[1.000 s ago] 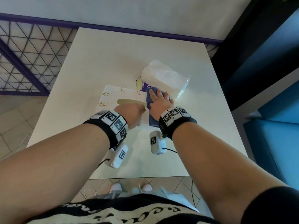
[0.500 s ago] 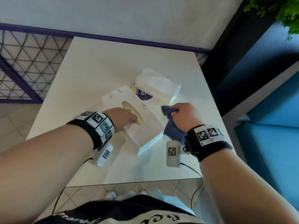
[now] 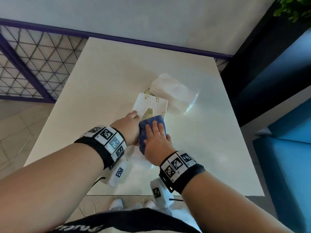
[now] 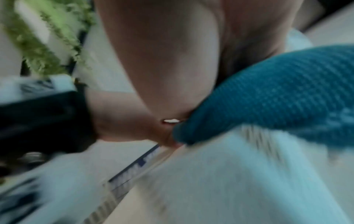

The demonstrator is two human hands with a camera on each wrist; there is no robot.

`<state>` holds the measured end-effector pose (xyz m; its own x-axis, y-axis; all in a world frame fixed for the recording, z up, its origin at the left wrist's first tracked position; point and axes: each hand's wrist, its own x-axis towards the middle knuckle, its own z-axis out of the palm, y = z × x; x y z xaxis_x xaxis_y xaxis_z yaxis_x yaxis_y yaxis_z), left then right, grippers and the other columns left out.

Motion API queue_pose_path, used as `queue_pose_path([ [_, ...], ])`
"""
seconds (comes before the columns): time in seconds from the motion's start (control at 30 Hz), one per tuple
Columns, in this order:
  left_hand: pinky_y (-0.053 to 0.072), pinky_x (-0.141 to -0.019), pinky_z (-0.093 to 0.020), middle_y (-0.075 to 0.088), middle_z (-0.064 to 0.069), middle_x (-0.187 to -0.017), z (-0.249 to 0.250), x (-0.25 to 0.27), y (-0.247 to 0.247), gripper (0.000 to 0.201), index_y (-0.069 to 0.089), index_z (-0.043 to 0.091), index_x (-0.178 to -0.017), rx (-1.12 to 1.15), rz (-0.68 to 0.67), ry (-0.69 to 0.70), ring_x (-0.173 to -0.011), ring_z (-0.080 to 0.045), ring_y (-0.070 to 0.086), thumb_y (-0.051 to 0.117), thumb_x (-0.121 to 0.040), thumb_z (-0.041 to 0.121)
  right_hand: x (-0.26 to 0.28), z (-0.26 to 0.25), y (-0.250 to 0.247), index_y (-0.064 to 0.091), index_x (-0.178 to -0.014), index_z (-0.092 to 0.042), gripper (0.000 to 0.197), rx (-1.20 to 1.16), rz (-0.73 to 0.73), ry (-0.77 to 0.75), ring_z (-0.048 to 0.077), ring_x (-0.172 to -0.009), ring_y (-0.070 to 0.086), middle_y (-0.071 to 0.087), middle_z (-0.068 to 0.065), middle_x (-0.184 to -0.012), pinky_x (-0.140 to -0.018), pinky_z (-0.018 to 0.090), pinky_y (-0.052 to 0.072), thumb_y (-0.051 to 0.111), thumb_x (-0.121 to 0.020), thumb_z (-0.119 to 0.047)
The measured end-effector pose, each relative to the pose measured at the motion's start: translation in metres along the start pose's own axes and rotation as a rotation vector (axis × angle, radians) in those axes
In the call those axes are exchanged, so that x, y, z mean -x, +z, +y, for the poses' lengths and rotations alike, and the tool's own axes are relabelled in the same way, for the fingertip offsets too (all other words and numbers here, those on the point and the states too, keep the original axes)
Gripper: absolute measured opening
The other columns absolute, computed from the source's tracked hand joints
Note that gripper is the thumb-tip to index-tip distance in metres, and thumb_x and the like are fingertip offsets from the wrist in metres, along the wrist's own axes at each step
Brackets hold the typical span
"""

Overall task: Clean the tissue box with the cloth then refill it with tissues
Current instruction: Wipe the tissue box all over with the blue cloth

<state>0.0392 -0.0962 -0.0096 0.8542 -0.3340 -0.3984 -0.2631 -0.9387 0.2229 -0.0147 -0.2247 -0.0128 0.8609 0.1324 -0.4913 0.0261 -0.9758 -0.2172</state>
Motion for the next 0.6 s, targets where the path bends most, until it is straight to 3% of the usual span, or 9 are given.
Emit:
queue_pose_path([
  [0.1,0.042,-0.097,-0.036,0.032,-0.006,-0.138,0.004,-0.001,-0.001,0.08,0.041,0.005,-0.133,-0.065,-0.019,0.006,-0.122,-0.025,0.046,0.077,-0.072,0.042,-0.042,0.008,-0.024,-0.004,-0.154,-0.019,0.061,-0.023,0.026,0.062,0.019,-0.149,-0.012,-0.013,0.0,-0.162,-0.12,0.05,0.005,0.026,-0.102,-0.03],
  [0.27,0.018,-0.117,-0.04,0.029,-0.007,-0.148,0.004,-0.002,-0.007,0.095,0.031,0.004,-0.143,-0.144,-0.026,-0.014,-0.135,-0.022,0.036,0.07,-0.074,0.057,-0.08,0.01,-0.054,-0.006,-0.154,-0.013,0.063,0.029,0.034,0.142,0.021,-0.15,-0.006,-0.008,0.002,-0.163,-0.12,0.046,0.007,0.028,-0.102,-0.026],
  [0.33,0.02,-0.116,-0.04,0.037,-0.004,-0.14,0.004,-0.002,-0.008,0.089,0.039,0.007,-0.137,-0.141,-0.031,0.001,-0.129,-0.021,0.043,0.071,-0.072,0.058,-0.062,0.004,-0.044,-0.004,-0.153,-0.009,0.068,0.095,0.009,0.132,0.024,-0.15,0.001,-0.003,0.007,-0.163,-0.12,0.044,0.012,0.034,-0.101,-0.03],
  [0.47,0.038,-0.105,-0.04,0.042,-0.003,-0.134,0.002,0.002,-0.009,0.074,0.047,0.011,-0.124,-0.08,0.016,0.015,-0.112,-0.028,0.053,0.078,-0.067,0.046,-0.012,-0.01,-0.008,-0.003,-0.153,-0.007,0.077,0.123,-0.044,0.062,0.025,-0.15,0.003,-0.002,0.01,-0.162,-0.119,0.042,0.014,0.039,-0.098,-0.042],
  [0.6,0.038,-0.096,-0.034,0.043,-0.005,-0.133,0.006,0.003,-0.015,0.077,0.045,0.01,-0.128,-0.141,-0.019,0.021,-0.114,-0.027,0.05,0.077,-0.069,0.05,-0.039,0.003,-0.024,-0.003,-0.153,-0.008,0.077,0.088,-0.044,0.067,0.023,-0.149,0.001,-0.001,0.005,-0.162,-0.119,0.046,0.019,0.042,-0.098,-0.037],
])
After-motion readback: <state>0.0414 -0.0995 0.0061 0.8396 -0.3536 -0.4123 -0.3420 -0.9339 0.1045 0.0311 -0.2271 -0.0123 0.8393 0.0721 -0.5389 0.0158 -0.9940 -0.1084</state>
